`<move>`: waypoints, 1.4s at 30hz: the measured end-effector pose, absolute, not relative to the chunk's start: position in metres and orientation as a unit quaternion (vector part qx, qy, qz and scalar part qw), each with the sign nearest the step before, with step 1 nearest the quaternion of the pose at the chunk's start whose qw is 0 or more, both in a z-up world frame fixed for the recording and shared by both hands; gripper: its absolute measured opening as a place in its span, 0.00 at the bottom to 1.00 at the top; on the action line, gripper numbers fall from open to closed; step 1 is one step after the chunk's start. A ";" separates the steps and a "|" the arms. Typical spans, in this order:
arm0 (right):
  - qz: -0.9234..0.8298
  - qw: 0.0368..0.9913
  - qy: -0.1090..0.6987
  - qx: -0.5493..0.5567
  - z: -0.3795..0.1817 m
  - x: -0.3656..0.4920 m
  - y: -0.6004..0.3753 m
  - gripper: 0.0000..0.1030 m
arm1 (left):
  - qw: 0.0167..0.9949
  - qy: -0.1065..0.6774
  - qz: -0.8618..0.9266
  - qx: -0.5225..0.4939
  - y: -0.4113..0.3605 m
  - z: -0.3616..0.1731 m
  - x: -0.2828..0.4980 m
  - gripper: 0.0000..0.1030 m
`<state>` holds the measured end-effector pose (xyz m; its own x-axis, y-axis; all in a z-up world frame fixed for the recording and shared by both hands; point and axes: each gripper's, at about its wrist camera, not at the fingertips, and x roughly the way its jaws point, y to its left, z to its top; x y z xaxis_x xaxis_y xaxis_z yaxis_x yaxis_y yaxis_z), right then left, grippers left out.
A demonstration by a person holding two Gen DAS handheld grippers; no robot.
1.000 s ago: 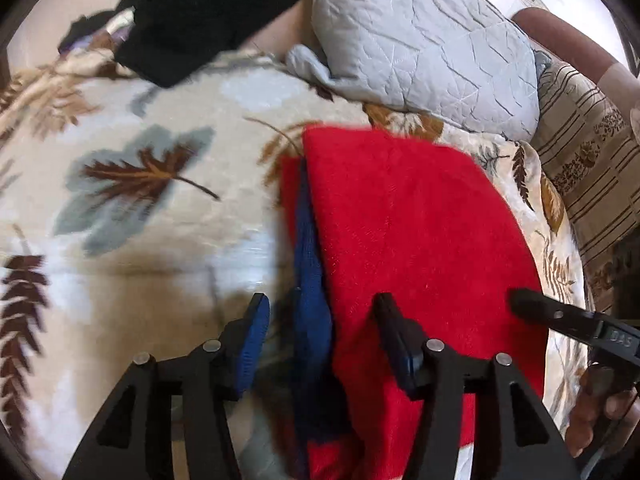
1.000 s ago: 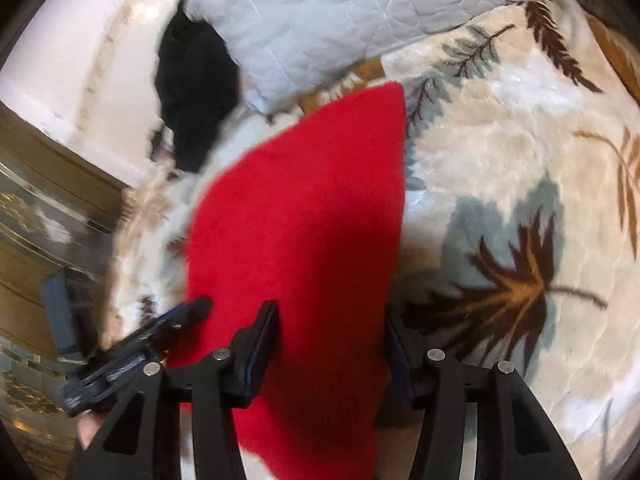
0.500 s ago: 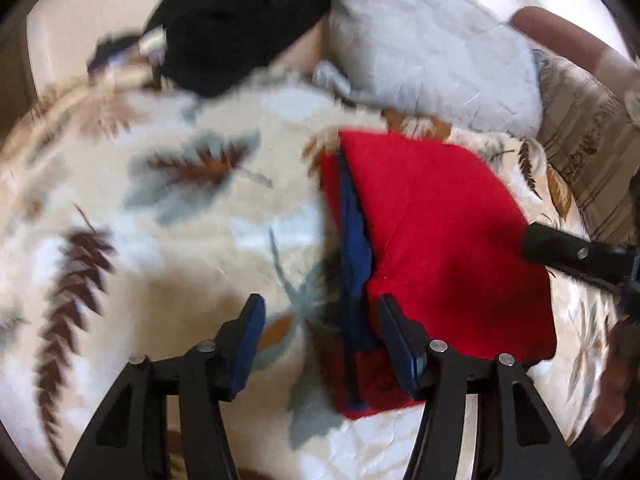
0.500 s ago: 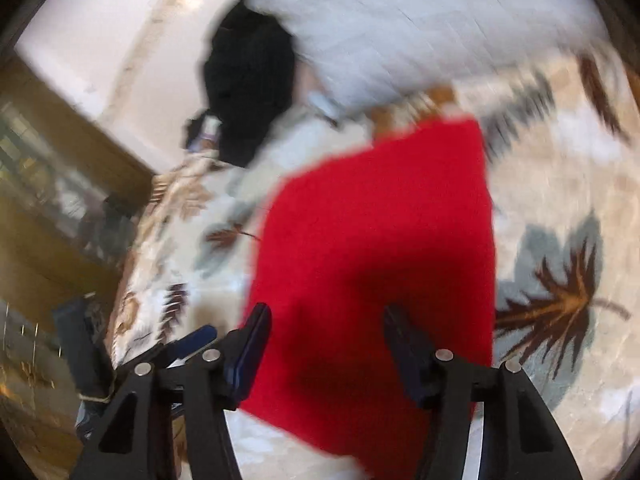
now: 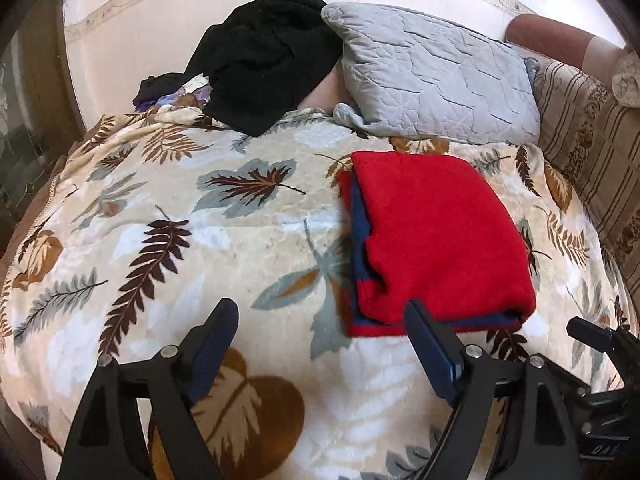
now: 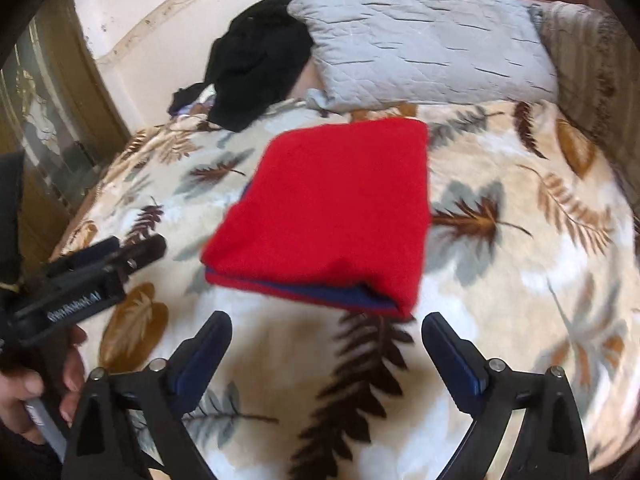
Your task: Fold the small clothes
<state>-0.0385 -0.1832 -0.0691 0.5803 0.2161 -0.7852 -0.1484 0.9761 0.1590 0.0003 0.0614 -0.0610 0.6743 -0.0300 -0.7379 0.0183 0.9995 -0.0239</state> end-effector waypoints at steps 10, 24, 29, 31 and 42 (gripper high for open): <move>0.064 0.900 0.431 0.012 -0.057 -0.049 -0.188 1.00 | 0.917 0.398 0.000 -0.007 0.054 -0.048 -0.013 0.91; 0.052 0.904 0.423 -0.001 -0.050 -0.042 -0.191 1.00 | 0.918 0.396 0.025 0.031 0.037 -0.035 -0.008 0.92; 0.052 0.900 0.433 -0.003 -0.055 -0.035 -0.190 1.00 | 0.917 0.398 0.025 0.020 0.039 -0.034 -0.003 0.92; 0.052 0.900 0.433 -0.003 -0.056 -0.034 -0.190 1.00 | 0.917 0.399 0.020 0.018 0.039 -0.034 -0.001 0.92; 0.049 0.898 0.436 -0.015 -0.058 -0.018 -0.190 1.00 | 0.920 0.391 -0.018 0.017 0.022 -0.033 0.014 0.92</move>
<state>-0.0182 -0.1898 -0.0585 0.6149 0.0758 -0.7850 -0.1017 0.9947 0.0164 0.0140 0.0220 -0.0326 0.6930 -0.0194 -0.7207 0.0464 0.9988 0.0177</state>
